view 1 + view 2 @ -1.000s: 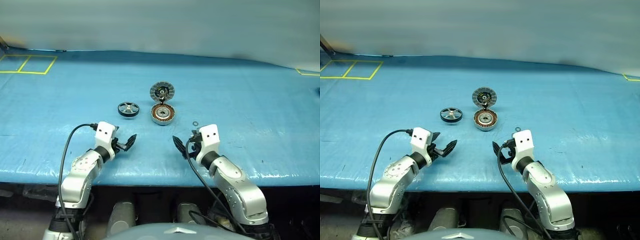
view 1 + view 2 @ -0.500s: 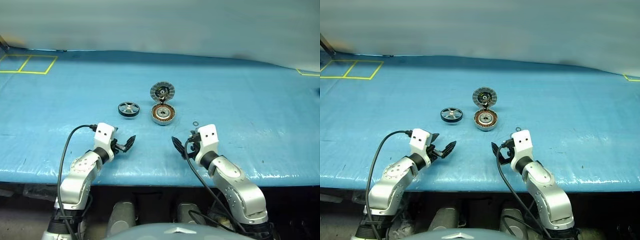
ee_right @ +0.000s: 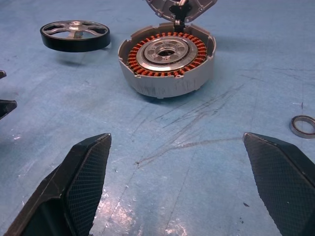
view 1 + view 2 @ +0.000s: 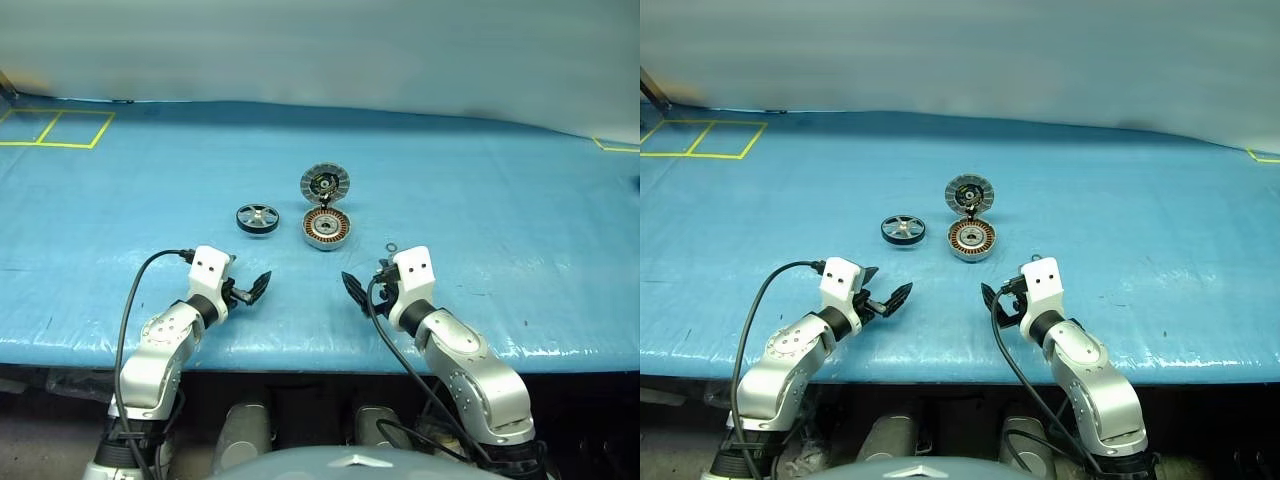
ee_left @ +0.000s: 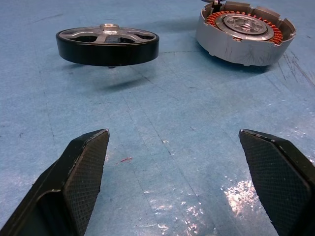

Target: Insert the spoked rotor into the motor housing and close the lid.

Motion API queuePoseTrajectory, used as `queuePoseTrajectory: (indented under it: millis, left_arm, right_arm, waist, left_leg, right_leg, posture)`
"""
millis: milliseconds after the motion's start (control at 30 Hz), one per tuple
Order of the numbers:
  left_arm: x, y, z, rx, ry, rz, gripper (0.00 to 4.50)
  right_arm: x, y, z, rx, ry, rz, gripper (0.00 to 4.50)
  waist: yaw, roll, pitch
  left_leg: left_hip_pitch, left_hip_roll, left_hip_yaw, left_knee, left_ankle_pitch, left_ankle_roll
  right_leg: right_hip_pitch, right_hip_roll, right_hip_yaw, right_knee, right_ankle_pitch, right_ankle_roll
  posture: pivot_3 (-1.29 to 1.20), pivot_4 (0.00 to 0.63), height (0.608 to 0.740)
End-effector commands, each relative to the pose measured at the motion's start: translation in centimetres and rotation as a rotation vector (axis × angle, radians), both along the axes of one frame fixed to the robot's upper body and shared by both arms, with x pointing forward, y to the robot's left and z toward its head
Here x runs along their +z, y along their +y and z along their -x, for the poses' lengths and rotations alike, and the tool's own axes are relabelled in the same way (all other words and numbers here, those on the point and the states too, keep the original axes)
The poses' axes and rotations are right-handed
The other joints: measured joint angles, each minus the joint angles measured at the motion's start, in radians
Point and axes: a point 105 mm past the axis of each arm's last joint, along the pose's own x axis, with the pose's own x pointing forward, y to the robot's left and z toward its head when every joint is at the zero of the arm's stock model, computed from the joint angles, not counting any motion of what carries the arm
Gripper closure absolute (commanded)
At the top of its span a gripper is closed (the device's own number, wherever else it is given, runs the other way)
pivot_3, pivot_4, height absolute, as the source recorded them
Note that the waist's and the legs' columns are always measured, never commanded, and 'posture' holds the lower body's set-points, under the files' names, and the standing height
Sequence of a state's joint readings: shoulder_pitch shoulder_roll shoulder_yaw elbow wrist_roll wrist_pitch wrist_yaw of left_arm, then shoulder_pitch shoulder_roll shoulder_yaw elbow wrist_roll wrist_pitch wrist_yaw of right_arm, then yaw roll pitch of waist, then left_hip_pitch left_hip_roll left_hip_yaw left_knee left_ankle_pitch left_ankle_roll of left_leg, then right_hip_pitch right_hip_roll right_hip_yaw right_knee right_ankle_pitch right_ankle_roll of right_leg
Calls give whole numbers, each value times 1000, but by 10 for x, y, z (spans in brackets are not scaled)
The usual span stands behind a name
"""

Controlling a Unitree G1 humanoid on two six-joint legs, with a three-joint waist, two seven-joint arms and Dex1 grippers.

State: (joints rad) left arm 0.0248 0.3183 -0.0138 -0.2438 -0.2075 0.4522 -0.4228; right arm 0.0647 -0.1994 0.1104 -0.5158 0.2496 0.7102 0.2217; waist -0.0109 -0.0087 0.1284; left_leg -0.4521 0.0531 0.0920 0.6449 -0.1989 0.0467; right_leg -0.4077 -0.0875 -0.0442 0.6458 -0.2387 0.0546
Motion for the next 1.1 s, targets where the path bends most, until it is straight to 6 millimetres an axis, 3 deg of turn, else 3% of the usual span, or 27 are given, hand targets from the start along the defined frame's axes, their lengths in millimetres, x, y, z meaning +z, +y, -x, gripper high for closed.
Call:
queuePoseTrajectory:
  millis: [33,200,267,400,533,767,1100]
  left_arm:
    - [15,-5,0,-27,-60,-4,16]
    - [14,-5,1,-24,-56,-5,16]
    - [14,-5,2,-26,-60,-5,16]
    - [17,-13,7,-76,-110,-20,16]
    - [15,-18,14,-105,-132,-31,16]
    - [11,-23,24,-121,-144,-50,16]
    - [10,-24,27,-122,-138,-51,16]
  right_arm:
    - [11,5,-1,55,-43,42,0]
    - [23,16,-8,234,-67,215,0]
    - [25,19,-14,358,-79,395,0]
    - [34,29,-31,518,-79,562,0]
    - [44,44,-56,574,-86,625,0]
    - [40,58,-94,585,-104,702,0]
    - [22,63,-99,647,-54,713,0]
  waist:
    - [0,0,0]
    - [-1,0,0]
    - [-3,2,1]
    - [0,1,2]
    - [-1,1,2]
    - [-1,1,2]
    - [-2,2,3]
  left_leg:
    - [0,0,0,0,0,0]
    - [0,0,0,1,0,0]
    - [0,0,0,1,0,0]
    - [0,0,1,1,1,3]
    - [-1,0,1,0,1,4]
    - [-2,-1,3,1,0,6]
    - [-2,-1,4,2,0,6]
  right_leg:
    - [0,0,0,0,0,0]
    - [0,0,0,0,0,0]
    - [0,0,0,0,0,0]
    - [-1,-1,0,0,0,0]
    - [-2,-1,0,0,0,0]
    - [-2,-2,0,-1,0,0]
    - [-2,-1,0,0,2,2]
  posture:
    - [0,150,740]
    - [0,150,740]
    - [0,150,740]
    - [0,150,740]
    - [0,150,740]
    - [0,150,740]
    - [0,150,740]
